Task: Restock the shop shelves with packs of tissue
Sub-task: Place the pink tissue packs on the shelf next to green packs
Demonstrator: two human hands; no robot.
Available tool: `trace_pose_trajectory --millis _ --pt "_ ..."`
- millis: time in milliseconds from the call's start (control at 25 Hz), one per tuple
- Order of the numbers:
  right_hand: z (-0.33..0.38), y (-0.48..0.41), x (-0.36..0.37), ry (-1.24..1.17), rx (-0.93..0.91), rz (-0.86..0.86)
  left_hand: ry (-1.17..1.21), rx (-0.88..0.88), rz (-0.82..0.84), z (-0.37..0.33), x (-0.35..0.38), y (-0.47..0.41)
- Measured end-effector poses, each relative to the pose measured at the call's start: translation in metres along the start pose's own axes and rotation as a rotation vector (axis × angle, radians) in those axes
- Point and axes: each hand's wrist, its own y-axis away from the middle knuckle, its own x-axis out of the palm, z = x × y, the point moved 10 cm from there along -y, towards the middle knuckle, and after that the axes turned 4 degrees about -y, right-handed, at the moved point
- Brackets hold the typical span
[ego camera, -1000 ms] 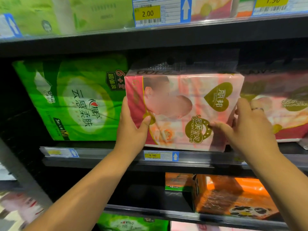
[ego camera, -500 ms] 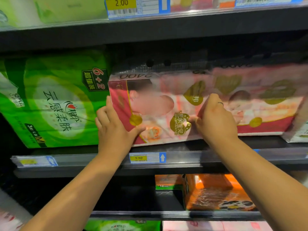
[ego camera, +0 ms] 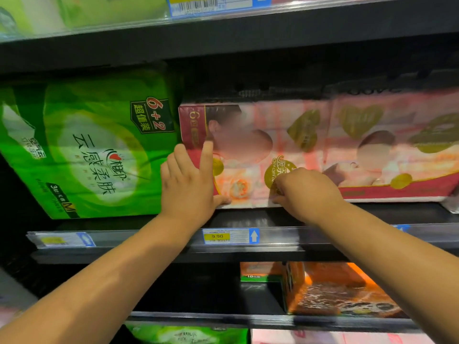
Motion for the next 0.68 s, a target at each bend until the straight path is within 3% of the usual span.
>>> trace_pose_trajectory --millis 200,320,440,680 --pt "0.001 -0.009 0.007 0.030 0.016 0.033 0.030 -0.013 0.129 -0.010 0.004 0.012" --pt "-0.002 -0.015 0.010 0.017 0.033 0.040 0.055 0.089 -0.040 -0.011 -0.017 0.012" --pt "-0.003 -0.022 0.011 0.000 0.042 0.027 -0.022 0.234 -0.070 -0.023 -0.006 -0.003" --pt "-0.009 -0.038 0.022 0.065 0.070 0.051 -0.063 0.282 -0.244 -0.043 -0.008 -0.010"
